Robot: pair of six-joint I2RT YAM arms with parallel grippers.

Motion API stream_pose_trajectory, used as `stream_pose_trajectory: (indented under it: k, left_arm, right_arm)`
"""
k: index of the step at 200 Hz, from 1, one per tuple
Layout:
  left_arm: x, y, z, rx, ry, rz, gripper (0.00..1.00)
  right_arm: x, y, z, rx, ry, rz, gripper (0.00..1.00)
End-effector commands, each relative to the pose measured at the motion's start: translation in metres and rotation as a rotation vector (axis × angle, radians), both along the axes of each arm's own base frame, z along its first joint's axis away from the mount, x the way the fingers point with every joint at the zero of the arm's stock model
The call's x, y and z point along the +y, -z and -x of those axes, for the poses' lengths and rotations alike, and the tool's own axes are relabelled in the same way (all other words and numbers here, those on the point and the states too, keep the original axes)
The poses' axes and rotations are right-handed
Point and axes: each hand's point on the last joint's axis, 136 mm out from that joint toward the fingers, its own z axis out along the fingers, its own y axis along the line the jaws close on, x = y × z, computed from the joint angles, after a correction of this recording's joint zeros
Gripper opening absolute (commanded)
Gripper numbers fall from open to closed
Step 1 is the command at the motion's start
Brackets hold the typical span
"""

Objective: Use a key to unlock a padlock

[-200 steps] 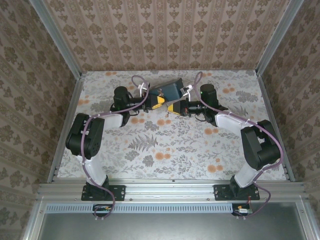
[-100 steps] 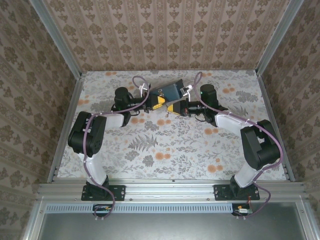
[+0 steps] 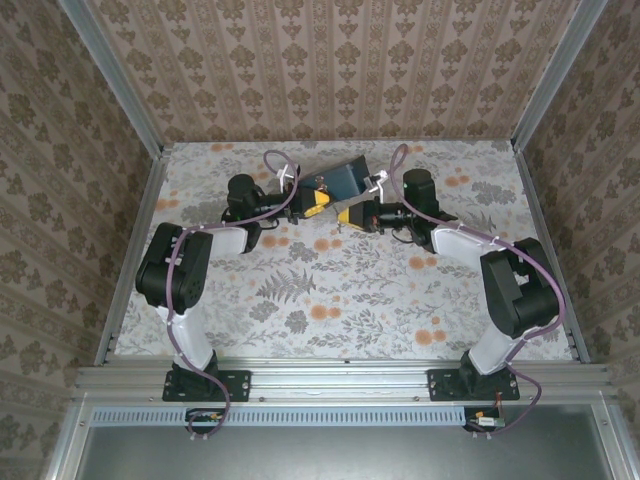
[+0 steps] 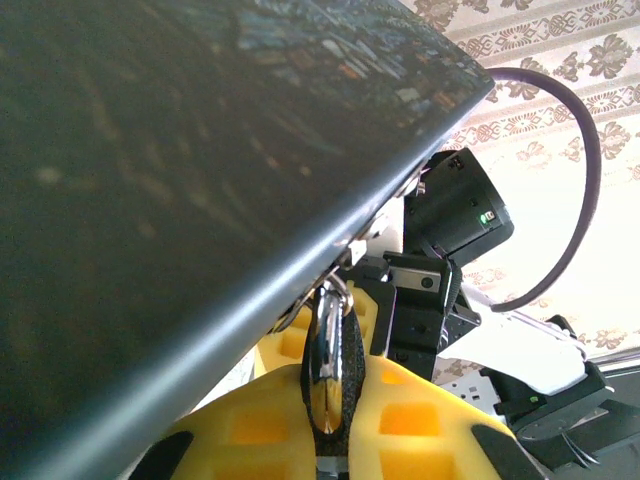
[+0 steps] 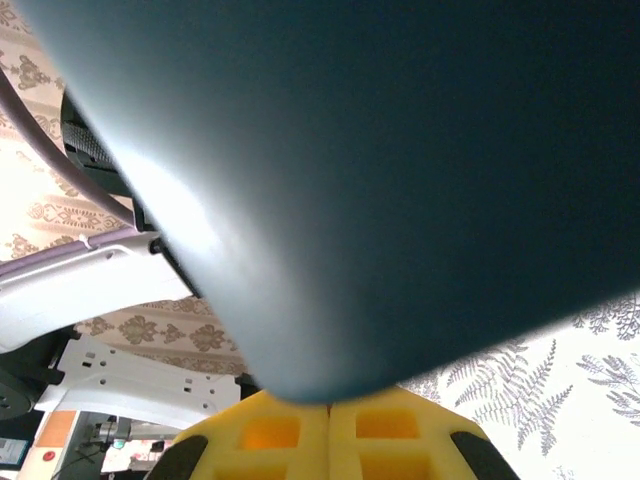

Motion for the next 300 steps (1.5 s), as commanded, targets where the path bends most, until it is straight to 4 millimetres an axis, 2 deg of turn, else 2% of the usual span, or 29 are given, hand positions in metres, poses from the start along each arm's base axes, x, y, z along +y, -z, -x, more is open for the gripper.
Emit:
stream_pose_trajectory:
  k: [1,54,87,214,280,300]
  left_arm:
    - [0.001,-0.027,0.0,-0.143,0.004,0.049,0.0]
    - [0.002,-0.026,0.003,-0.146,0.007,0.044,0.0]
    - [0.003,-0.023,0.003,-0.146,0.003,0.036,0.0]
    - [0.003,-0.03,0.013,-0.173,0.023,0.049,0.0]
    - [0.002,-0.028,0.016,-0.171,0.036,0.051,0.0]
    - [0.004,-0.025,0.012,-0.157,0.016,0.045,0.0]
  right_arm:
    - [0.009,-0.009,0.004,-0.04,-0.049,-0.018,0.0]
    - [0.008,-0.012,0.002,-0.045,-0.039,-0.022,0.0]
    - [0.007,-0.021,0.002,-0.064,-0.034,-0.044,0.0]
    - [0.006,-0.015,-0.012,-0.03,0.004,-0.04,0.0]
    - [0.007,-0.021,-0.013,-0.044,0.002,-0.056,0.0]
    - [0.006,-0.022,-0.012,-0.051,0.0,-0.057,0.0]
